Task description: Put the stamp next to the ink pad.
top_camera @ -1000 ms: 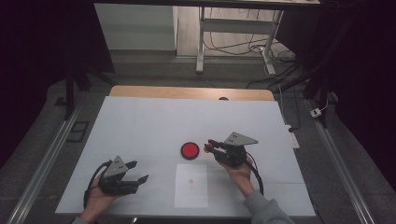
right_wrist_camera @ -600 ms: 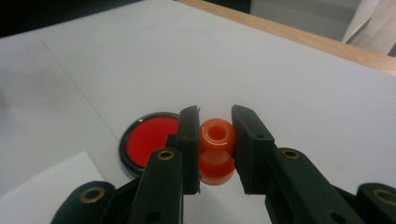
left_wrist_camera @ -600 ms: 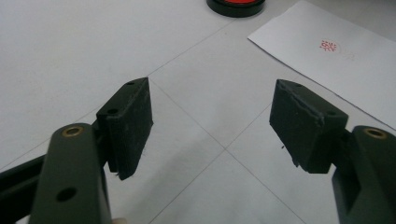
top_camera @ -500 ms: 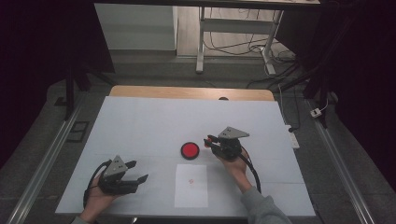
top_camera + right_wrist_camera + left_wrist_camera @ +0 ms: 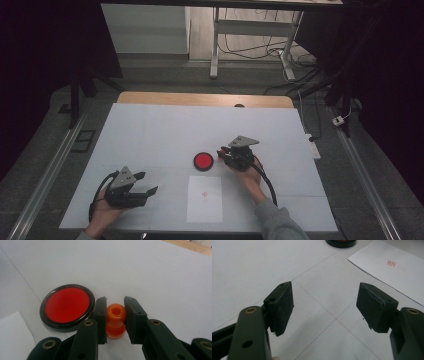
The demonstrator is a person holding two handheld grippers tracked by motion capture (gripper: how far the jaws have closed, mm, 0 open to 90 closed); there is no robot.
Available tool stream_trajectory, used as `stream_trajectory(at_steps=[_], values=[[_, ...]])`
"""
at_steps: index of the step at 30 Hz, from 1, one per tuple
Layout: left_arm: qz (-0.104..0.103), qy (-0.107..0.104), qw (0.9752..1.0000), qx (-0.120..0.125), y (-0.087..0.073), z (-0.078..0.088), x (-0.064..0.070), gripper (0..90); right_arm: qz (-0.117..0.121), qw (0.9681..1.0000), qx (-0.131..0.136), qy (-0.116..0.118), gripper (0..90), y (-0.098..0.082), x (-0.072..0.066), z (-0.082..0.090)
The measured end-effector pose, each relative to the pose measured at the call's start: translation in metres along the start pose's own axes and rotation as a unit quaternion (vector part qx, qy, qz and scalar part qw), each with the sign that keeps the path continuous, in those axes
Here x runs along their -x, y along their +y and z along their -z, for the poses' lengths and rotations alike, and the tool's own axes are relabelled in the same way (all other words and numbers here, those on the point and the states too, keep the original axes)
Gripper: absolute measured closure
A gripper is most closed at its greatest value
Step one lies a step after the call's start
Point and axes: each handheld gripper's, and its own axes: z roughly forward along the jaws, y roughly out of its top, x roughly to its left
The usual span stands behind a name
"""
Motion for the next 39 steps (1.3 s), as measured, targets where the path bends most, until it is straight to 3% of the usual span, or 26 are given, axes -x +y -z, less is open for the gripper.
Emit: stream_trajectory(at_steps=[7,10,19,29,39], values=[[0.001,0.001,1.0,0.0,0.0,0.0,0.0,30.0,-0.002,0.9999,-0.012,0.0,68.4,-0.002,0.001,-0.002],[0.001,0.001,1.0,0.0,0.0,0.0,0.0,29.9,-0.002,1.0,-0.003,-0.002,59.6,0.0,0.0,0.0],[0.004,0.003,1.0,0.0,-0.001,-0.001,-0.002,29.8,-0.005,0.9995,0.032,0.005,52.6,0.005,0.002,0.019],[0.002,0.002,1.0,-0.002,0.0,-0.003,-0.002,29.7,0.014,0.9988,0.045,0.016,49.5,-0.006,0.003,0.057],[-0.002,0.0,1.0,-0.004,0.0,-0.004,-0.002,29.7,0.022,0.998,0.06,0.003,45.9,-0.03,0.008,0.101]])
